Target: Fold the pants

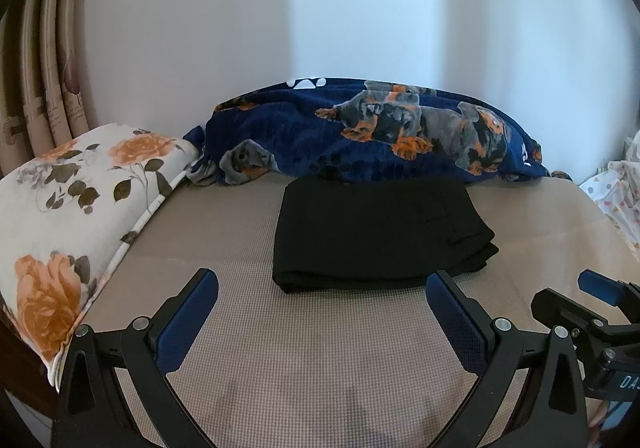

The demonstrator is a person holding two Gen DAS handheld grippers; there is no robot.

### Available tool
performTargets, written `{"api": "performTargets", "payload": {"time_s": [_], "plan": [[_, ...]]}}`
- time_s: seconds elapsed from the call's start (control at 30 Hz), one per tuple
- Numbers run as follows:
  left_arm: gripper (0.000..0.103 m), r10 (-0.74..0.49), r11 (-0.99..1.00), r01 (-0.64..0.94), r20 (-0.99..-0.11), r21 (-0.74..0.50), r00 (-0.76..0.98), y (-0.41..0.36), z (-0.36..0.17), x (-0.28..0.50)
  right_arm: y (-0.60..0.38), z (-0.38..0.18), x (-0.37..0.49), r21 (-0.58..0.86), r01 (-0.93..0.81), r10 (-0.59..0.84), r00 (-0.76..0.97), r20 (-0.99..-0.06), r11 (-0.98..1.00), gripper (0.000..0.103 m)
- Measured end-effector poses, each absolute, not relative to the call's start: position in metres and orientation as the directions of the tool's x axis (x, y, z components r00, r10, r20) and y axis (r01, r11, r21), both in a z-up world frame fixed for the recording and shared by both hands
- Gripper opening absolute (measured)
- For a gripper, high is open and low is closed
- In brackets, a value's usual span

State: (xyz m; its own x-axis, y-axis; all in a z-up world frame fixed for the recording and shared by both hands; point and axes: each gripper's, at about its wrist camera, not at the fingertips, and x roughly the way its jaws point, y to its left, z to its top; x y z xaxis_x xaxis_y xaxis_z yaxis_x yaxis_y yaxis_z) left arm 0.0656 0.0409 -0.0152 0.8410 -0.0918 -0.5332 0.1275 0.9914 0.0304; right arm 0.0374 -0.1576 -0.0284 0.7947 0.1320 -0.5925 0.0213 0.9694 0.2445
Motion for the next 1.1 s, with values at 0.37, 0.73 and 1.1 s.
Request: {"api": "performTargets", "payload": {"time_s": [0.37,0.73,1.1], "plan": [[0.103,-0.092,0.991,0.128,-0.539,0.029,0.837,0.043,-0.019,0.067,-0.157,-0.03,0.038,0.245,0.019,0.135,0.793,-0.594,0.969,0.103],[0.103,-0.089,0.992,0.125,-0.541,0.03,0.836,0.044,-0.021,0.067,-0.157,-0.033,0.036,0.244,0.017,0.137,0.789,-0.599,0.97,0.103],[0.103,-0.089,0.992,0.126,-0.552,0.029,0.829,0.049,-0.028,0.069,-0.158,-0.039,0.037,0.244,0.013,0.141,0.786,-0.602,0.97,0.103]]}}
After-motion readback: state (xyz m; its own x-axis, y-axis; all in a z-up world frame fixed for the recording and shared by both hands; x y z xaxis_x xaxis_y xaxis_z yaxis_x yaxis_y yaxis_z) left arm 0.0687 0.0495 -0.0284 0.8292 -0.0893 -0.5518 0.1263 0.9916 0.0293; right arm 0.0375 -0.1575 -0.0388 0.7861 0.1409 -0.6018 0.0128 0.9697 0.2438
